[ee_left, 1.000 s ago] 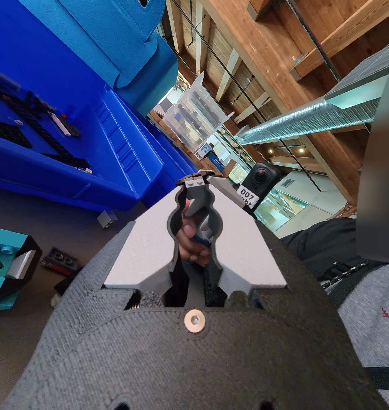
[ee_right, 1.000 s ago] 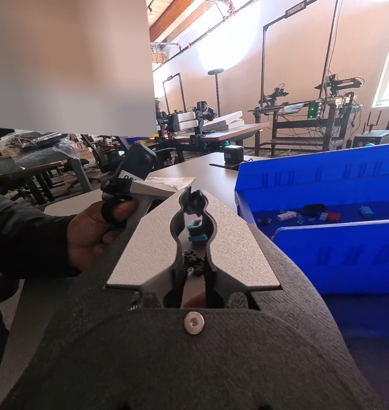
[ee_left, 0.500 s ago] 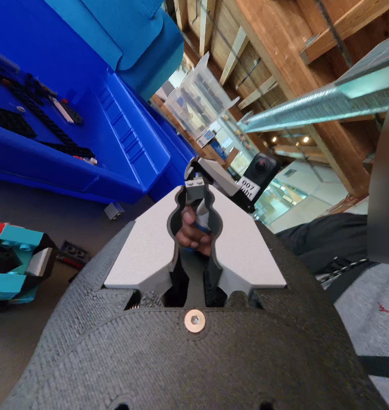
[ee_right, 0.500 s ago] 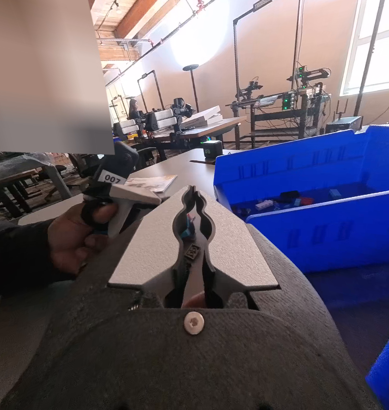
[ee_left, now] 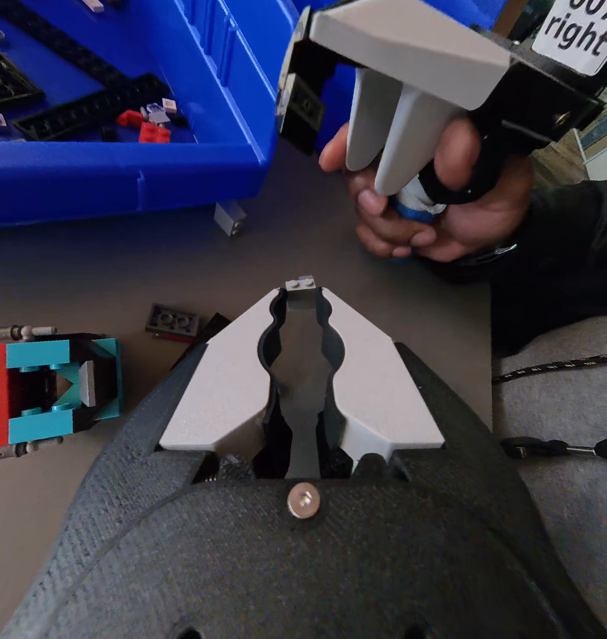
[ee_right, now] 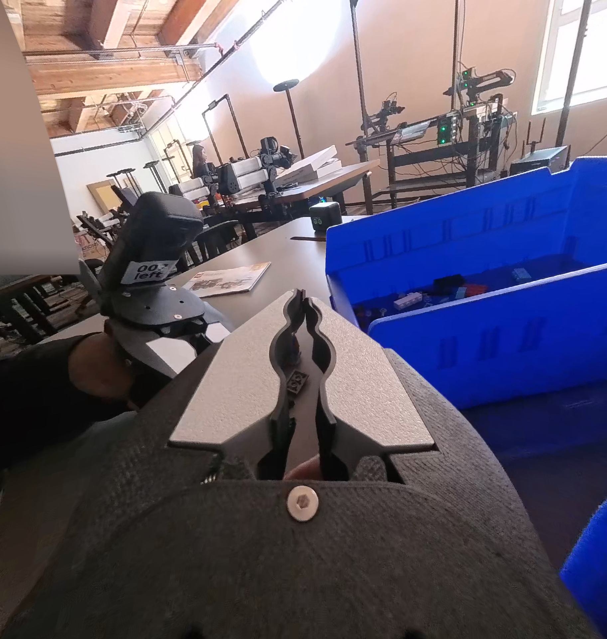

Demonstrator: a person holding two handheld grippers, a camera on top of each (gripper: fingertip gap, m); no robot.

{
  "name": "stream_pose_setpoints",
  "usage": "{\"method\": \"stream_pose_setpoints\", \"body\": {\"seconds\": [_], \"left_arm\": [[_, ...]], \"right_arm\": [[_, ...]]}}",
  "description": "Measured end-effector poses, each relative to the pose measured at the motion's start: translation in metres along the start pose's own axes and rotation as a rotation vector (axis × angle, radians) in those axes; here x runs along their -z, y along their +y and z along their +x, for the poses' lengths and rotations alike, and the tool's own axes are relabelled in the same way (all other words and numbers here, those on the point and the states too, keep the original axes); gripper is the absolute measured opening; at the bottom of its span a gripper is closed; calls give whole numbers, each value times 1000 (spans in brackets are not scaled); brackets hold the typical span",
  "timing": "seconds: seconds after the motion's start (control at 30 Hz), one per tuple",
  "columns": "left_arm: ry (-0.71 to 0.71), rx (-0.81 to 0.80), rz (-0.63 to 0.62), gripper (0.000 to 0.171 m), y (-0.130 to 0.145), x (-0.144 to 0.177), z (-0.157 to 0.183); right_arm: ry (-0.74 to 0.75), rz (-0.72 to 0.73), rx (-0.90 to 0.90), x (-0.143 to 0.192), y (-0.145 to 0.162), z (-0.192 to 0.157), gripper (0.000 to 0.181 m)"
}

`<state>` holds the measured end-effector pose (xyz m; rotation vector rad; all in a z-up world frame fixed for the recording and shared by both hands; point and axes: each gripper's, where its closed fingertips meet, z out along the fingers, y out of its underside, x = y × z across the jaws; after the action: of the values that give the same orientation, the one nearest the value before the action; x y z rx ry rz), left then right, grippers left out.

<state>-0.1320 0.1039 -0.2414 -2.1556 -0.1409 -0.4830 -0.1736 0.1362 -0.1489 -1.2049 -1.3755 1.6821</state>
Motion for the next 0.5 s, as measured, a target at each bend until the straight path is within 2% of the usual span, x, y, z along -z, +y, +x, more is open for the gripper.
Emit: {"method": "stream_pose_setpoints", "body": {"seconds": [0.33, 0.4, 0.5], "left_arm": [[83, 61, 89, 20, -18, 16, 2], [100, 61, 155, 21, -29, 22, 3], [164, 93, 341, 25, -57, 41, 8]], "right_arm": [[-41, -5, -67, -1, 2, -1, 2], [-84, 10, -102, -1, 0, -6, 3], [-145, 38, -180, 0, -5, -12, 2]]}}
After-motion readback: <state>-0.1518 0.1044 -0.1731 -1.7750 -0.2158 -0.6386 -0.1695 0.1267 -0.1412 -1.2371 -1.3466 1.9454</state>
